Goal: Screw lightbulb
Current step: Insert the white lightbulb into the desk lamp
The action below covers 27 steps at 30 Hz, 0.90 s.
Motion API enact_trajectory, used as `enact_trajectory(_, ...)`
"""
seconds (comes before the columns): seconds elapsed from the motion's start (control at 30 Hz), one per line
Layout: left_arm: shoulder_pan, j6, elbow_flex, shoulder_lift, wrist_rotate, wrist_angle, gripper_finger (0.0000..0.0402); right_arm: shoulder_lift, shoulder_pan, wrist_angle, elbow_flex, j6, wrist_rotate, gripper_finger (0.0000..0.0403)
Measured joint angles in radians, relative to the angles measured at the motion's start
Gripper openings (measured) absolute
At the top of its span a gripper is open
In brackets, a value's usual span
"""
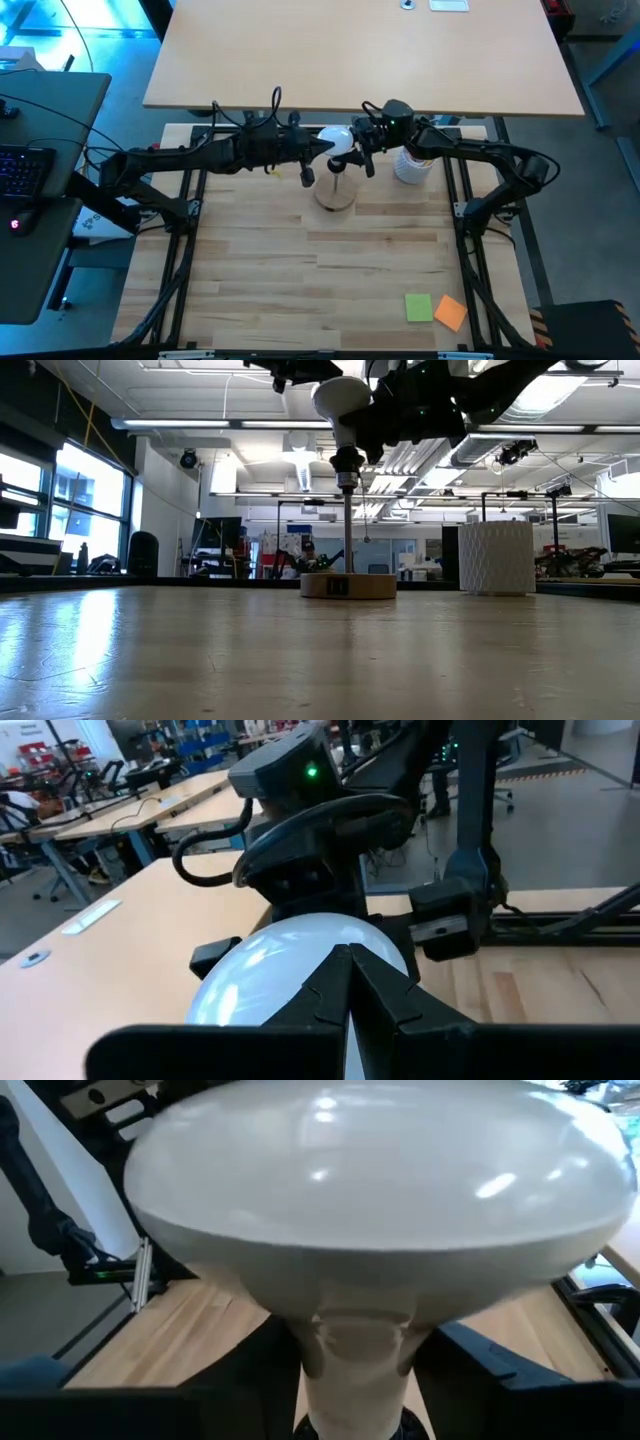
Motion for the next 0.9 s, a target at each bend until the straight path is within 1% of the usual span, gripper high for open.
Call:
enact_trajectory(0.1,-0.010,0.008,0.000,-0.018,-0.031,-0.024,0.0000,-0.006,0.000,-0.004,0.000,-0.012,0.013,0.0156)
enact_trajectory(0.2,-0.031,0.024,-0.002,-0.061,-0.093,-0.086,0.0000,-0.035,0.001,-0.010,-0.001,-0.027,0.046,0.0156)
enact_trajectory(0.27,-0.050,0.026,-0.002,-0.095,-0.146,-0.148,0.0000,-0.061,0.001,-0.004,-0.001,-0.045,0.057,0.0154)
enact_trajectory(0.37,-0.080,-0.010,-0.003,-0.132,-0.255,-0.275,0.0000,-0.083,0.008,0.005,-0.001,-0.055,0.074,0.0153)
enact_trajectory(0.47,-0.122,-0.069,-0.049,-0.157,-0.380,-0.322,0.0000,-0.087,0.041,0.121,-0.056,-0.039,0.126,0.0152)
enact_trajectory(0.57,-0.155,-0.106,-0.144,-0.174,-0.480,-0.270,0.0000,-0.086,0.066,0.261,-0.129,-0.002,0.187,0.0152)
enact_trajectory(0.63,-0.168,-0.145,-0.226,-0.176,-0.504,-0.207,0.0000,-0.086,0.075,0.370,-0.177,0.042,0.215,0.0152)
enact_trajectory(0.7,-0.172,-0.161,-0.326,-0.176,-0.485,-0.067,0.0000,-0.086,0.078,0.485,-0.216,0.080,0.230,0.0152)
enact_trajectory(0.77,-0.171,-0.105,-0.448,-0.165,-0.385,0.163,0.0002,-0.086,0.085,0.602,-0.242,0.114,0.229,0.0152)
enact_trajectory(0.83,-0.170,-0.051,-0.575,-0.131,-0.300,0.439,0.0006,-0.087,0.088,0.683,-0.262,0.150,0.217,0.0152)
enact_trajectory(0.9,-0.159,-0.044,-0.673,-0.075,-0.284,0.705,0.0015,-0.082,0.094,0.712,-0.264,0.164,0.216,0.0152)
